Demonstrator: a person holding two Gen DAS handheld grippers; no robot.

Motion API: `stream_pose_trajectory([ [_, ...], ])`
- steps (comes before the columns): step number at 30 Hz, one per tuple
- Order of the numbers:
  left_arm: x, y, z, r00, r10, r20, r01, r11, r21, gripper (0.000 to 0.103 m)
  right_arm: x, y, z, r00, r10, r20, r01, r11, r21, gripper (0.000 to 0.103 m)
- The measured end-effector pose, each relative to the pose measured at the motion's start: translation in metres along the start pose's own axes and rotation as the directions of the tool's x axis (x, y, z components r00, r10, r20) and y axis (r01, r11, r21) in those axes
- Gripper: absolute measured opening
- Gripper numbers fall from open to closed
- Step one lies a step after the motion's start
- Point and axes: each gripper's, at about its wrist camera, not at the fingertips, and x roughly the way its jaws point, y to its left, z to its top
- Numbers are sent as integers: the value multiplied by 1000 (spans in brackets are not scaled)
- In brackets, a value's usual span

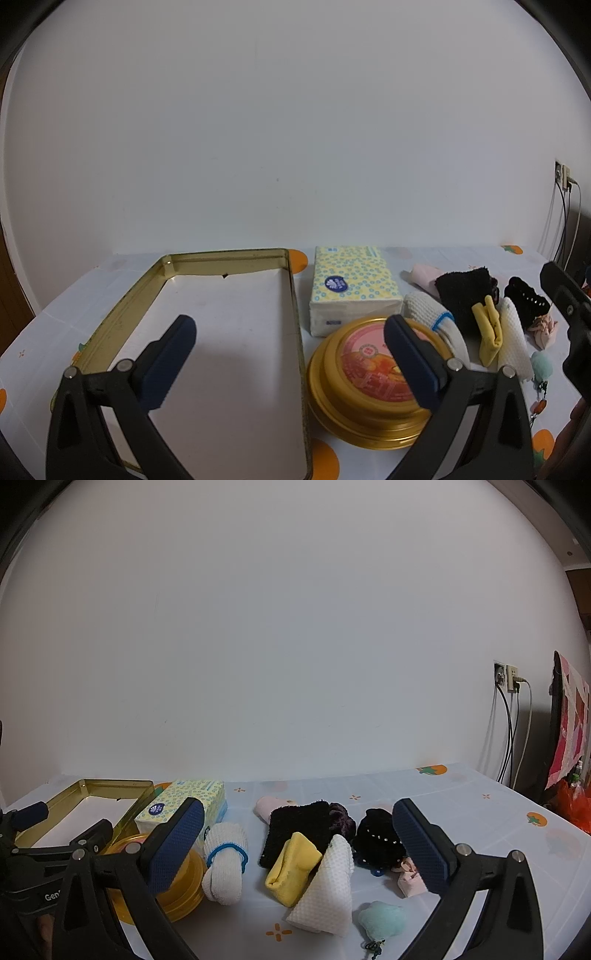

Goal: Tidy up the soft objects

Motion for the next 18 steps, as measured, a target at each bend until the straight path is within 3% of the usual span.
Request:
stream_pose_trajectory([
  [8, 1, 1, 0, 1000, 5, -11, -5, 1000, -9, 103, 1, -6, 1, 1000, 1, 0, -1, 1000, 30, 103],
  [18, 0, -6, 0, 999, -19, -26, 19, 1000, 4, 103, -1, -43, 3, 999, -14, -38, 19, 991, 133, 102],
])
